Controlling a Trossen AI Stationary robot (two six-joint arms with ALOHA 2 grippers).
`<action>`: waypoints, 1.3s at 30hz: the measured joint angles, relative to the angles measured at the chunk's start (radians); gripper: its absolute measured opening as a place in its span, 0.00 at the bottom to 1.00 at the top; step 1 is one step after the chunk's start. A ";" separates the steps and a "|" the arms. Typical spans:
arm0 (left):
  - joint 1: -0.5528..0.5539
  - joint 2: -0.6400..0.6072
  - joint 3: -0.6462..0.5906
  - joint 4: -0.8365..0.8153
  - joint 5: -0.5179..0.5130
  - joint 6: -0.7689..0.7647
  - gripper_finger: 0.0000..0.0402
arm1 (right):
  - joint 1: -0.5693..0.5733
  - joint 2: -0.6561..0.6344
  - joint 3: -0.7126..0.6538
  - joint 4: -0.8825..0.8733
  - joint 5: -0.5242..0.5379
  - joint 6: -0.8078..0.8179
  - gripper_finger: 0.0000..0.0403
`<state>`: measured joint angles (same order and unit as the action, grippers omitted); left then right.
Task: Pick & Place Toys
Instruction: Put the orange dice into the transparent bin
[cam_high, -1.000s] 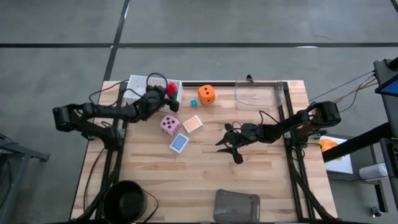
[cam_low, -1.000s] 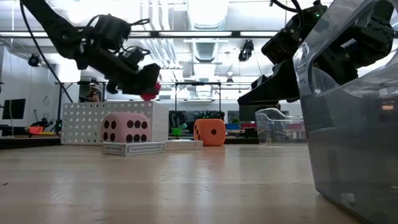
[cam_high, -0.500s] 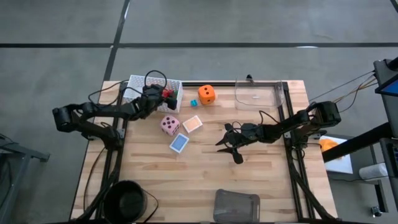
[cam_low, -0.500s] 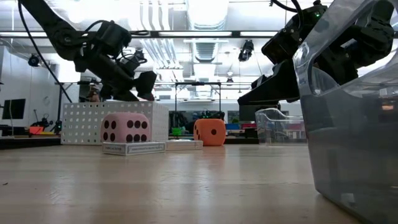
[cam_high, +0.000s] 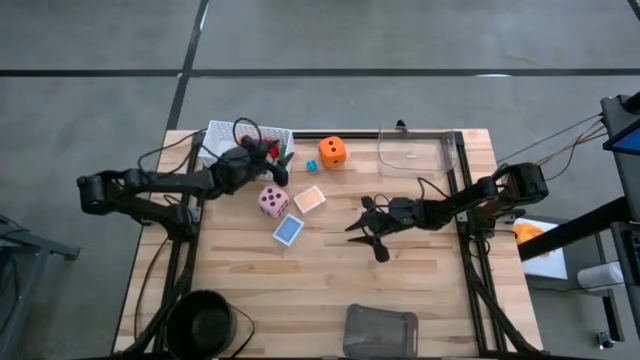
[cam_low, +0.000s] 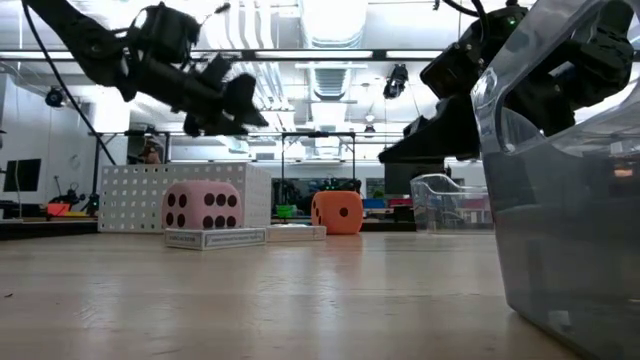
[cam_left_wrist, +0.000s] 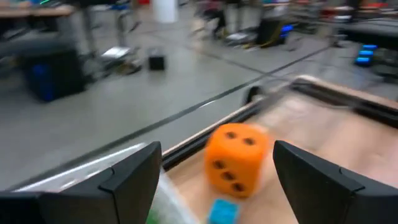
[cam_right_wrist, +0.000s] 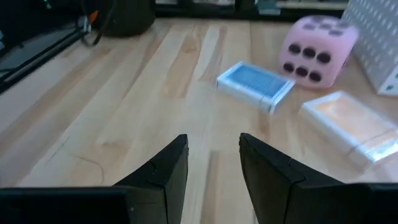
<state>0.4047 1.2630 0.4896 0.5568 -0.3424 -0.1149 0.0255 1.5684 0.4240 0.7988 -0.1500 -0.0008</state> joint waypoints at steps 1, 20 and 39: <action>-0.021 -0.003 0.000 0.009 0.003 0.011 0.78 | -0.001 0.000 0.000 0.014 0.000 -0.004 0.36; -0.472 -0.005 0.000 0.031 0.007 0.249 0.78 | -0.022 0.000 0.211 -0.279 0.187 -0.085 0.36; -0.537 -0.005 -0.005 -0.050 -0.005 0.218 0.78 | -0.028 0.000 0.611 -0.991 0.554 -0.235 0.43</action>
<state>-0.1322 1.2579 0.4847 0.5072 -0.3473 0.1036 -0.0024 1.5684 1.0353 -0.1926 0.4044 -0.2361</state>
